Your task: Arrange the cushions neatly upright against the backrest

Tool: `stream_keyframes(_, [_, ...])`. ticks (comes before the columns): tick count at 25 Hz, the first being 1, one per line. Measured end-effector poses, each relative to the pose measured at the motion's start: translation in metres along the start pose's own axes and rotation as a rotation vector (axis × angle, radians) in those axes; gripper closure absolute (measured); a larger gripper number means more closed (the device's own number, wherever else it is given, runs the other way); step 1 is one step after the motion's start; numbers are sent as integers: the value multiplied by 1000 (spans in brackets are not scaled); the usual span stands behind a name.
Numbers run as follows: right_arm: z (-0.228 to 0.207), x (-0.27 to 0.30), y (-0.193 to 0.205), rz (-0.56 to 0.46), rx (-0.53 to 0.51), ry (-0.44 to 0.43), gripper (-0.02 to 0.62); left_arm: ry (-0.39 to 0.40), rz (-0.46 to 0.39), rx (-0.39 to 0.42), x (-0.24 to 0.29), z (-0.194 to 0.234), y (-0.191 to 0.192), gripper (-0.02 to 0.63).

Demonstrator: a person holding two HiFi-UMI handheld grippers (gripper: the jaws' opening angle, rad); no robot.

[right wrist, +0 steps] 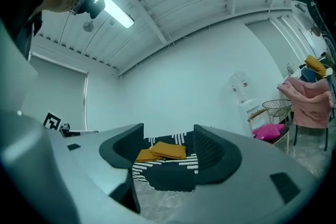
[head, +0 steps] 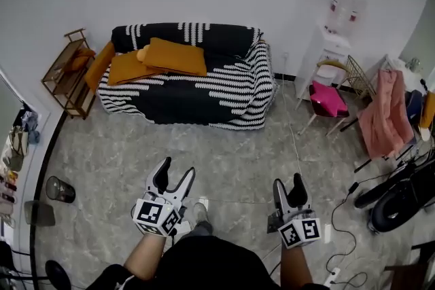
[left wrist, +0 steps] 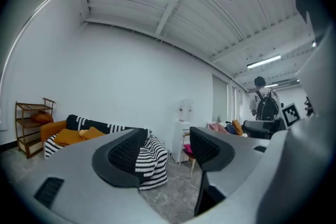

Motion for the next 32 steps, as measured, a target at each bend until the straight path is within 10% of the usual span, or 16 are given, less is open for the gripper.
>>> stream_keyframes(12, [27, 180, -33, 13, -50, -52, 301, -91, -45, -31, 54, 152, -44, 304])
stream_keyframes(32, [-9, 424, -40, 66, 10, -191, 305, -162, 1, 35, 207, 252, -89, 304])
Point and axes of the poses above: the fingertips, and each gripper's own axes: x forward along the fingers, z to its left, y out of its underside, the point moved 6 cm from there along -x, backward along the fingers, and after that the axes turned 11 degrees about z, right-handed, at the moved point
